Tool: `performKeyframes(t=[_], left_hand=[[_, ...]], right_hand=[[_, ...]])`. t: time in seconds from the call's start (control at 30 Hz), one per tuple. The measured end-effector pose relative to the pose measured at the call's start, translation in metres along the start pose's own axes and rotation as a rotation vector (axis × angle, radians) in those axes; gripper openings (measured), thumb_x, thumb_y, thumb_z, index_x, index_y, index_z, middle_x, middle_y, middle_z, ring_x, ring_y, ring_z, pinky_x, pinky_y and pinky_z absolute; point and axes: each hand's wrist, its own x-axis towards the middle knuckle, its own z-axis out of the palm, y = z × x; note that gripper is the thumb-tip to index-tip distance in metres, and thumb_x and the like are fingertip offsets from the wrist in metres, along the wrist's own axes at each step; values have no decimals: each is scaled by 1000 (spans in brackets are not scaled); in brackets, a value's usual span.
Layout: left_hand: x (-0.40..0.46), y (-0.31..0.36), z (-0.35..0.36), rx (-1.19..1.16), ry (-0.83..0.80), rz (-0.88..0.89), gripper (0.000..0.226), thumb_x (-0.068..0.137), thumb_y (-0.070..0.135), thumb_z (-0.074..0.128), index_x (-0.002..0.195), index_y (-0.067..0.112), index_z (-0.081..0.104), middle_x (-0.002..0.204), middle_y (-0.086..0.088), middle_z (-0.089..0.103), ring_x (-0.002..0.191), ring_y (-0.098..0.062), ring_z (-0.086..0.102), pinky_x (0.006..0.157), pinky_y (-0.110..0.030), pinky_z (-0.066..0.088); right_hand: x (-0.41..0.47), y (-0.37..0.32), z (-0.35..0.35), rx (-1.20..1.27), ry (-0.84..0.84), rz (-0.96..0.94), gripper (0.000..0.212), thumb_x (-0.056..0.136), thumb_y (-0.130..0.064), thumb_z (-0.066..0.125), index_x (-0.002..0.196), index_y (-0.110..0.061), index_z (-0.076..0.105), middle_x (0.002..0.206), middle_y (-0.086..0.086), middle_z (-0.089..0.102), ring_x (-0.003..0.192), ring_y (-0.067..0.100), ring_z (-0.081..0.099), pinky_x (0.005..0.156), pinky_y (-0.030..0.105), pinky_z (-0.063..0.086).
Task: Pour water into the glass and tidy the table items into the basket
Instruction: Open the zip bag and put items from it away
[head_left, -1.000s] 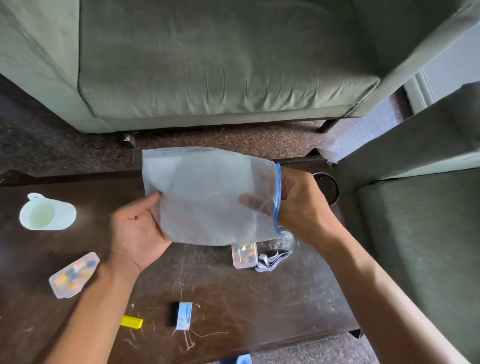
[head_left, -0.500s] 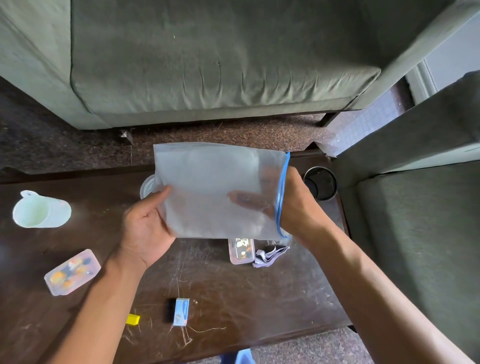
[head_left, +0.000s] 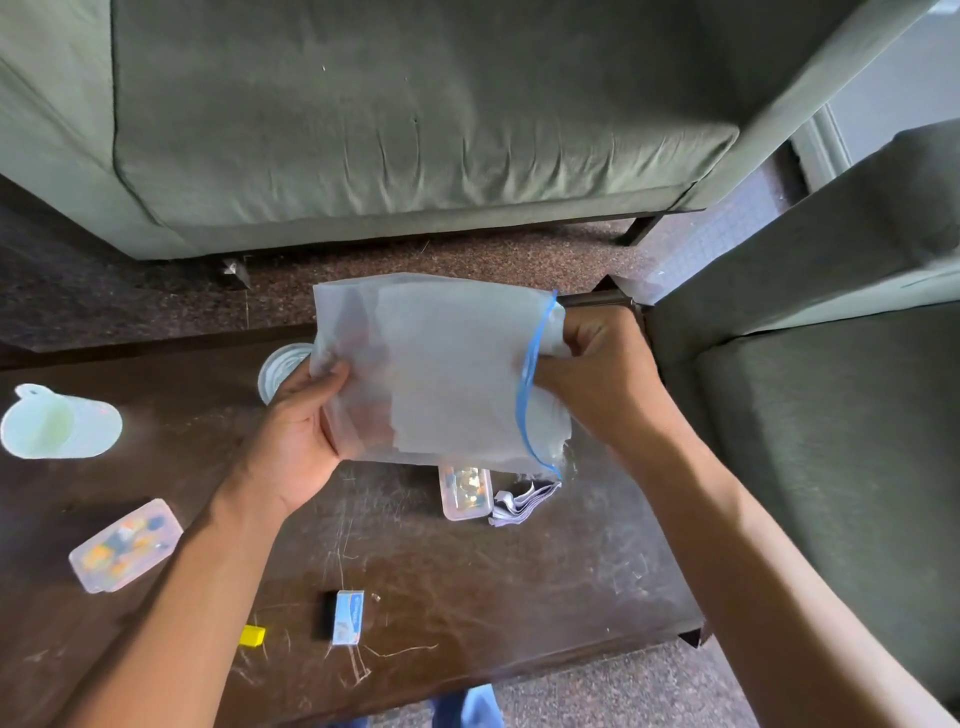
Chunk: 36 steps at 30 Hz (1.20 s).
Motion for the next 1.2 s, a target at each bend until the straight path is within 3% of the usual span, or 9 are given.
performKeyframes(t=[0.13,0.37,0.43,0.57,0.77,0.9,1.0,1.07,1.2], left_hand=[[9,-3,0,9,-7,-11,40,116,14,43,149,22,65,135,-3,79,107,-31,85,87,-57,70],[21,-1,6,-52,22,-25,44,118,9,37,126,27,77,126,4,83,98,-32,87,66,-36,71],[24,-2,9,-59,42,-9,48,118,8,36,117,27,81,119,6,84,97,-31,87,67,-34,71],[30,-9,14,-69,26,25,58,118,8,36,104,30,87,114,13,86,103,-20,86,81,-35,70],[36,-16,23,-53,-7,46,50,118,10,38,120,32,83,130,9,82,112,-24,84,82,-36,70],[39,-20,25,-45,-20,41,50,118,10,38,125,35,81,134,9,81,116,-23,83,84,-37,71],[41,-22,24,-44,-14,24,47,117,12,41,124,34,81,133,9,81,115,-28,83,78,-37,72],[42,-23,22,-47,-13,22,44,114,12,45,125,35,82,133,9,81,114,-27,83,77,-38,72],[43,-26,21,-56,-12,11,47,118,10,40,132,34,77,135,8,80,115,-24,83,81,-40,72]], right_hand=[[-8,-2,-29,35,87,0,16,83,3,71,82,-11,80,71,12,66,71,13,55,66,31,49],[-25,-2,-88,126,283,-51,39,70,1,57,83,-22,87,81,10,82,72,30,76,56,44,58],[-26,3,-104,141,379,-43,49,73,9,57,78,-29,88,85,4,84,79,39,79,53,49,61],[-22,24,-125,169,544,51,53,76,14,60,76,-32,87,89,-3,85,87,30,81,65,60,67],[-7,49,-128,54,651,156,54,62,-4,43,71,-38,84,82,-15,82,68,14,78,50,42,66],[9,58,-125,-40,616,173,52,63,-2,40,72,-29,85,79,-10,80,70,14,75,60,45,67],[18,59,-122,-123,545,120,49,61,-2,40,69,-26,82,63,-19,71,63,0,69,56,24,61],[24,58,-118,-201,501,100,48,63,2,44,71,-27,82,57,-15,68,59,8,66,49,18,53],[38,62,-106,-320,454,86,52,67,8,46,85,-18,87,82,9,78,76,32,71,68,34,63]])
